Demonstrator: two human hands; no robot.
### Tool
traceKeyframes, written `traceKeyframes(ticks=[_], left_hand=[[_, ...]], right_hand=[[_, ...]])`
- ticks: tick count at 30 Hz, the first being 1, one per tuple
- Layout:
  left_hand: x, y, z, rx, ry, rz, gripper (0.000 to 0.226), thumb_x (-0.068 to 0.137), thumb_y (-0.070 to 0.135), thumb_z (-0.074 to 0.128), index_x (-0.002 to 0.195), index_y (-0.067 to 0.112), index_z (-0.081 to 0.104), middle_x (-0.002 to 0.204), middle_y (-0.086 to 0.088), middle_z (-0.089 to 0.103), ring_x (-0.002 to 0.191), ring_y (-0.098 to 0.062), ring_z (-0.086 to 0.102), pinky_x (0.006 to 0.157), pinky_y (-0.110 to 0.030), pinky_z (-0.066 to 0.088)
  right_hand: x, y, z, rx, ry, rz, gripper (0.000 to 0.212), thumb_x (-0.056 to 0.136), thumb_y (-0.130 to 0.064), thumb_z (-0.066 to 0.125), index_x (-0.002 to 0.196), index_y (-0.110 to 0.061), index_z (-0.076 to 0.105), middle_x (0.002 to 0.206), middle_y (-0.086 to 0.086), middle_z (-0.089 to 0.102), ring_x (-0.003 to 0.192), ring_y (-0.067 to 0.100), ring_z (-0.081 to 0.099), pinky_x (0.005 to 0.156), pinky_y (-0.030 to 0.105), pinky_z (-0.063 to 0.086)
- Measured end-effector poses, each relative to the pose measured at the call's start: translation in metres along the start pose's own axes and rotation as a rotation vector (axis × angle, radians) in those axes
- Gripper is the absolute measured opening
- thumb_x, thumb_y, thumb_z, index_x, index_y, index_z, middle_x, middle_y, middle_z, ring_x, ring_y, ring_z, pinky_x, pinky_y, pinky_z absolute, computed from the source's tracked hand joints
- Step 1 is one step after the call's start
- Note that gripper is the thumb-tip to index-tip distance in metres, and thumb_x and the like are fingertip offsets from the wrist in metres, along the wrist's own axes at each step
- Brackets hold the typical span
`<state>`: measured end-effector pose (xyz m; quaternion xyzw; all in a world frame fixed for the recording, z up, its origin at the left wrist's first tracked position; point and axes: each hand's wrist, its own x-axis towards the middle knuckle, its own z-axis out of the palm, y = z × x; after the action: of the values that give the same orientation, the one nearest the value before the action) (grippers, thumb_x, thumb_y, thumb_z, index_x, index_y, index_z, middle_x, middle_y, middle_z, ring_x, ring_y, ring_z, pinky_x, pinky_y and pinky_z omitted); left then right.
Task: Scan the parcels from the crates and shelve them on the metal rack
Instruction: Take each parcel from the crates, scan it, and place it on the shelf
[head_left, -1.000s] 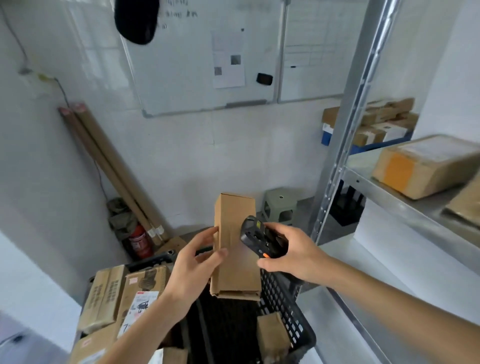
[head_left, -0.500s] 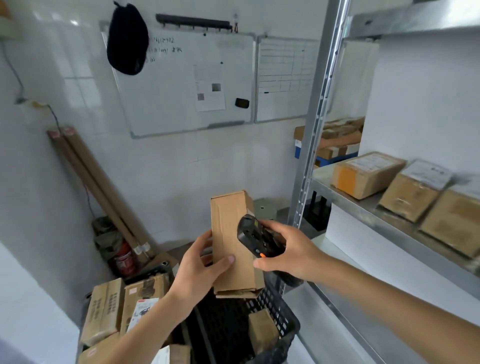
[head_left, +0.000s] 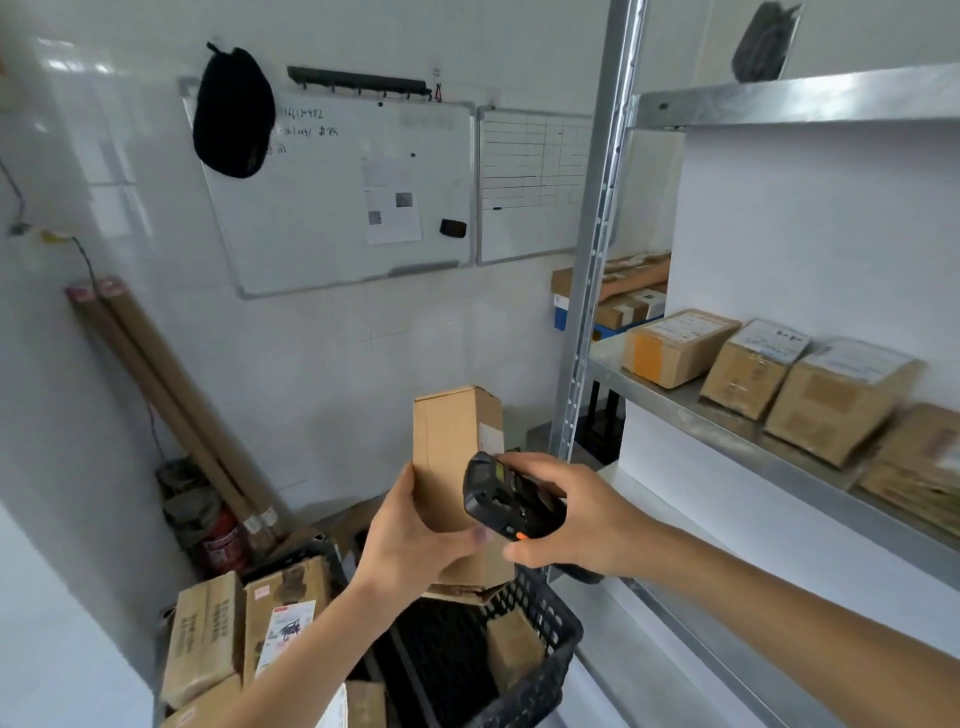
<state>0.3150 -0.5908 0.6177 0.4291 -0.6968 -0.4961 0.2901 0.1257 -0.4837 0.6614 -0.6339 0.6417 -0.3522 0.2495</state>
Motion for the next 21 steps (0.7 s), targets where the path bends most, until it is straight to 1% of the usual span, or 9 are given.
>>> traceKeyframes(ticks=[4, 5, 9, 11, 12, 13, 15, 18, 21], left_hand=[[-0.013, 0.005, -0.009, -0.036, -0.080, 0.022, 0.136, 0.039, 0.078, 0.086, 0.152, 0.024, 0.035, 0.132, 0.009, 0.060, 0.119, -0.018, 0.059, 0.100, -0.045, 0.054], [-0.016, 0.007, -0.011, -0.075, -0.096, 0.026, 0.136, 0.037, 0.079, 0.086, 0.151, 0.024, 0.037, 0.130, 0.009, 0.062, 0.117, -0.017, 0.061, 0.099, -0.045, 0.055], [-0.027, 0.015, -0.016, -0.204, -0.172, 0.033, 0.127, 0.050, 0.062, 0.088, 0.158, 0.029, 0.030, 0.132, 0.007, 0.061, 0.117, -0.016, 0.062, 0.102, -0.042, 0.053], [-0.031, 0.019, -0.015, -0.241, -0.195, 0.040, 0.106, 0.064, 0.053, 0.086, 0.155, 0.031, 0.037, 0.127, 0.004, 0.066, 0.110, -0.016, 0.067, 0.089, -0.034, 0.058], [-0.034, 0.022, -0.015, -0.249, -0.203, 0.043, 0.092, 0.071, 0.050, 0.083, 0.152, 0.032, 0.043, 0.121, 0.003, 0.070, 0.105, -0.018, 0.070, 0.082, -0.034, 0.060], [-0.037, 0.024, -0.015, -0.254, -0.212, 0.042, 0.085, 0.073, 0.050, 0.079, 0.150, 0.032, 0.047, 0.116, 0.002, 0.074, 0.103, -0.020, 0.071, 0.082, -0.038, 0.061], [-0.042, 0.027, -0.016, -0.238, -0.234, 0.042, 0.082, 0.072, 0.052, 0.073, 0.149, 0.034, 0.049, 0.115, 0.004, 0.076, 0.105, -0.020, 0.072, 0.093, -0.048, 0.059], [-0.050, 0.031, -0.014, -0.204, -0.285, 0.091, 0.063, 0.090, 0.036, 0.069, 0.149, 0.032, 0.049, 0.119, 0.010, 0.074, 0.111, -0.012, 0.070, 0.103, -0.043, 0.054], [-0.060, 0.034, -0.007, -0.231, -0.322, 0.099, 0.048, 0.099, 0.019, 0.064, 0.145, 0.030, 0.053, 0.118, 0.010, 0.075, 0.110, -0.011, 0.071, 0.099, -0.036, 0.056]], right_hand=[[-0.015, -0.009, -0.006, -0.029, 0.014, 0.014, 0.069, 0.075, -0.025, 0.088, 0.136, -0.039, 0.059, 0.124, -0.020, 0.062, 0.119, 0.005, 0.061, 0.105, 0.036, 0.052], [-0.019, -0.011, -0.009, -0.037, 0.031, 0.021, 0.068, 0.074, -0.027, 0.088, 0.135, -0.039, 0.060, 0.124, -0.021, 0.060, 0.118, 0.004, 0.060, 0.105, 0.036, 0.052], [-0.034, -0.019, -0.016, -0.032, 0.066, 0.063, 0.065, 0.076, -0.024, 0.088, 0.132, -0.041, 0.061, 0.119, -0.020, 0.066, 0.111, 0.002, 0.064, 0.103, 0.035, 0.053], [-0.043, -0.023, -0.018, -0.021, 0.053, 0.065, 0.064, 0.078, -0.020, 0.087, 0.134, -0.040, 0.061, 0.117, -0.017, 0.071, 0.110, 0.004, 0.067, 0.101, 0.032, 0.054], [-0.048, -0.026, -0.019, -0.015, 0.049, 0.061, 0.065, 0.079, -0.019, 0.086, 0.135, -0.039, 0.061, 0.117, -0.017, 0.072, 0.110, 0.005, 0.067, 0.100, 0.029, 0.054], [-0.052, -0.028, -0.019, -0.007, 0.046, 0.058, 0.065, 0.080, -0.017, 0.086, 0.136, -0.039, 0.060, 0.118, -0.017, 0.072, 0.111, 0.004, 0.067, 0.099, 0.026, 0.053], [-0.060, -0.032, -0.021, -0.009, 0.048, 0.060, 0.067, 0.081, -0.016, 0.086, 0.138, -0.038, 0.059, 0.118, -0.020, 0.071, 0.111, 0.002, 0.066, 0.094, 0.018, 0.051], [-0.072, -0.037, -0.024, -0.018, 0.077, 0.071, 0.069, 0.080, -0.016, 0.086, 0.140, -0.037, 0.059, 0.116, -0.021, 0.071, 0.109, 0.002, 0.066, 0.088, 0.012, 0.049], [-0.082, -0.042, -0.026, -0.024, 0.103, 0.066, 0.070, 0.079, -0.016, 0.087, 0.136, -0.043, 0.058, 0.116, -0.021, 0.071, 0.109, 0.002, 0.067, 0.086, 0.010, 0.049]])
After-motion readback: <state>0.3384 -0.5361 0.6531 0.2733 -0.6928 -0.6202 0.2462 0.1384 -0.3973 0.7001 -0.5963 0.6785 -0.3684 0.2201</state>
